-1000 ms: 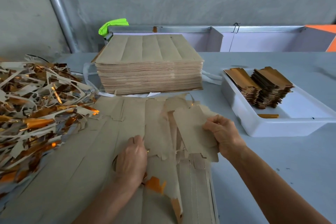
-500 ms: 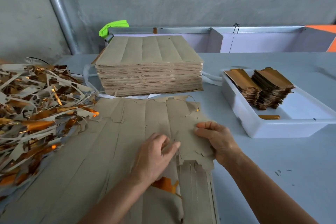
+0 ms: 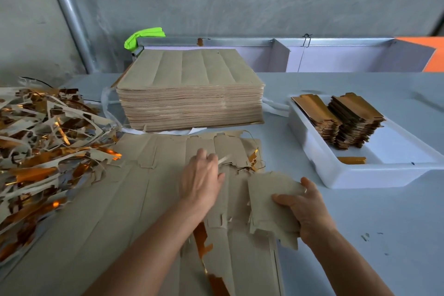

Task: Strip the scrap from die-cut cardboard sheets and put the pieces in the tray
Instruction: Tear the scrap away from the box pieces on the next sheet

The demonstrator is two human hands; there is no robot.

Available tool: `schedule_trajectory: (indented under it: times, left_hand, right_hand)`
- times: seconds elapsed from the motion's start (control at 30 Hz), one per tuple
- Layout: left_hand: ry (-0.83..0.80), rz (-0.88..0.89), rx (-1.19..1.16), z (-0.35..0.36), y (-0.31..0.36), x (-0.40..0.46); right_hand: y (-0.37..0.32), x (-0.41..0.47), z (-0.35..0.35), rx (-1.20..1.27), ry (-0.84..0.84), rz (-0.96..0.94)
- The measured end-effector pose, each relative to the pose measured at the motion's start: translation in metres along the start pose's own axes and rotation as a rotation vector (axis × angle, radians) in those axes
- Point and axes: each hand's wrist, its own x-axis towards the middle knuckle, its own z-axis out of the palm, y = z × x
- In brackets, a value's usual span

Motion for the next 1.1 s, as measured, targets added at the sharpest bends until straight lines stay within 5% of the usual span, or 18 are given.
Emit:
schedule_trajectory:
  times: [0.3, 0.53, 0.7, 0.87, 1.1]
  left_hand:
    - [-0.341, 0.088, 0.038, 0.040, 0.042, 0.054]
    - [-0.156, 0.220, 0.104, 0.048, 0.032, 0.063]
    - [0.214, -0.102, -0.472, 0.026, 0.001, 0.059]
    - [0.150, -0.264, -1.088, -0.013, -0.031, 0.037]
    - [0.137, -0.076, -1.183, -0.047, -0.055, -0.002]
  right_hand:
    - [0.004, 0.005, -0.004, 0.116, -0.006, 0.033]
    - [-0.004, 0.001, -0.018, 0.101, -0.083, -0.038]
    - [-0.023, -0.004, -0.032, 0.132, -0.063, -0.169]
    - [-0.050, -0.008, -0.022, 0.033, -0.053, -0.290]
    - [-0.091, 0.008, 0.006, -0.386, 0.141, -0.567]
